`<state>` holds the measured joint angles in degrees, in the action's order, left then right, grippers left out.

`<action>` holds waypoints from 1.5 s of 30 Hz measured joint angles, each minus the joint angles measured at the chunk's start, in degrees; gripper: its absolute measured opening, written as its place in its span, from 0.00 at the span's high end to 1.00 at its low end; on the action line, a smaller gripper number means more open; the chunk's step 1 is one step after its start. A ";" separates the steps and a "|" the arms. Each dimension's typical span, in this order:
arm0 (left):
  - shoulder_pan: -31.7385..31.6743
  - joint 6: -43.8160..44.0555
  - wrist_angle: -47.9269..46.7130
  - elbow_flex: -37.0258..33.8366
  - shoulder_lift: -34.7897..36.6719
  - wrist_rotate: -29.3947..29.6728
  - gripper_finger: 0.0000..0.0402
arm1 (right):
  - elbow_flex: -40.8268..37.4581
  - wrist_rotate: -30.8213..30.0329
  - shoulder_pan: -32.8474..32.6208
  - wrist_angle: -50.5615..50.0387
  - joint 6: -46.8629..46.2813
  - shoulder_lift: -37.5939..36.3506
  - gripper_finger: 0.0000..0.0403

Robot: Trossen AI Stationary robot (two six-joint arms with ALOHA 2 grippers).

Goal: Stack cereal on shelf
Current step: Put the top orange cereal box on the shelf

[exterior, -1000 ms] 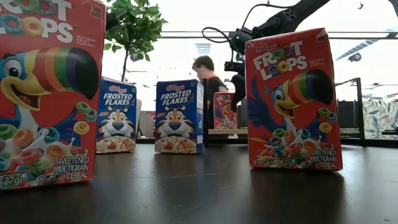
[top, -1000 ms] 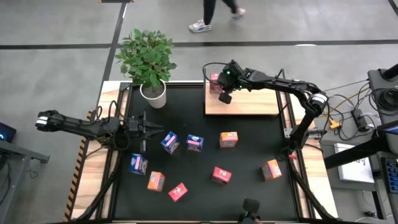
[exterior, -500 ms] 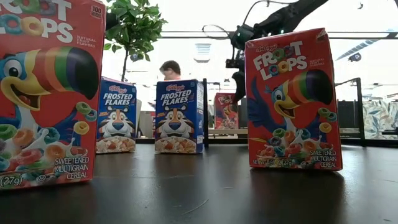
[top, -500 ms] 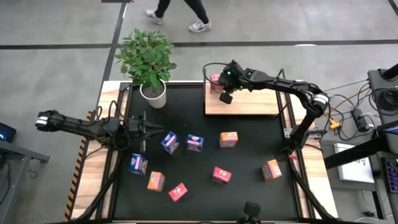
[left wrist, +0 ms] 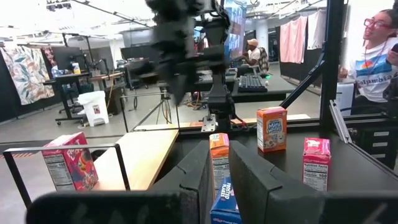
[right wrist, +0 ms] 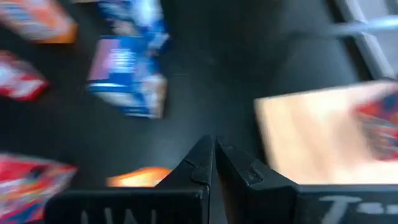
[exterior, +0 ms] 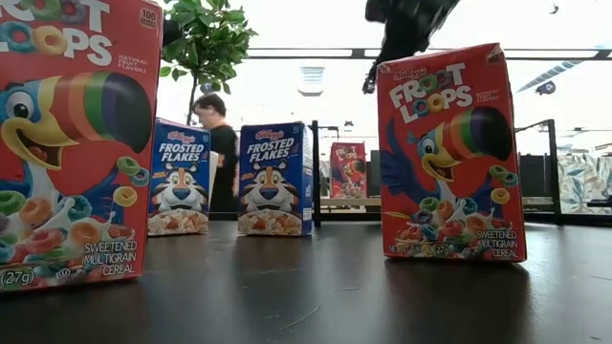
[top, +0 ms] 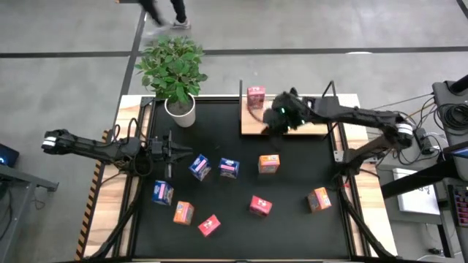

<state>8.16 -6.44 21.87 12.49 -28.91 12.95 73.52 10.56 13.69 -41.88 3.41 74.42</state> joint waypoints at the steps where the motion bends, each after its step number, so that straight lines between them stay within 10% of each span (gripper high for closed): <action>1: 0.00 0.00 0.00 0.00 0.00 -0.01 0.89 | -0.59 0.04 -1.97 0.22 -0.99 -0.83 0.98; 16: 0.00 -0.74 1.57 0.02 0.00 0.02 0.89 | -16.47 -9.13 -15.98 10.95 -9.88 -5.84 0.94; 34: 0.00 -1.70 2.14 0.02 0.00 0.11 0.89 | -21.20 -16.64 -15.93 10.59 -8.80 -5.89 0.34; 45: 0.00 -2.30 2.20 0.02 0.00 0.13 0.89 | -24.09 -16.56 -15.93 11.34 -8.72 -2.94 0.41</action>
<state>8.16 -8.73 24.07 12.51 -28.91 13.08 49.43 -6.00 -2.24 -30.55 -5.31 71.48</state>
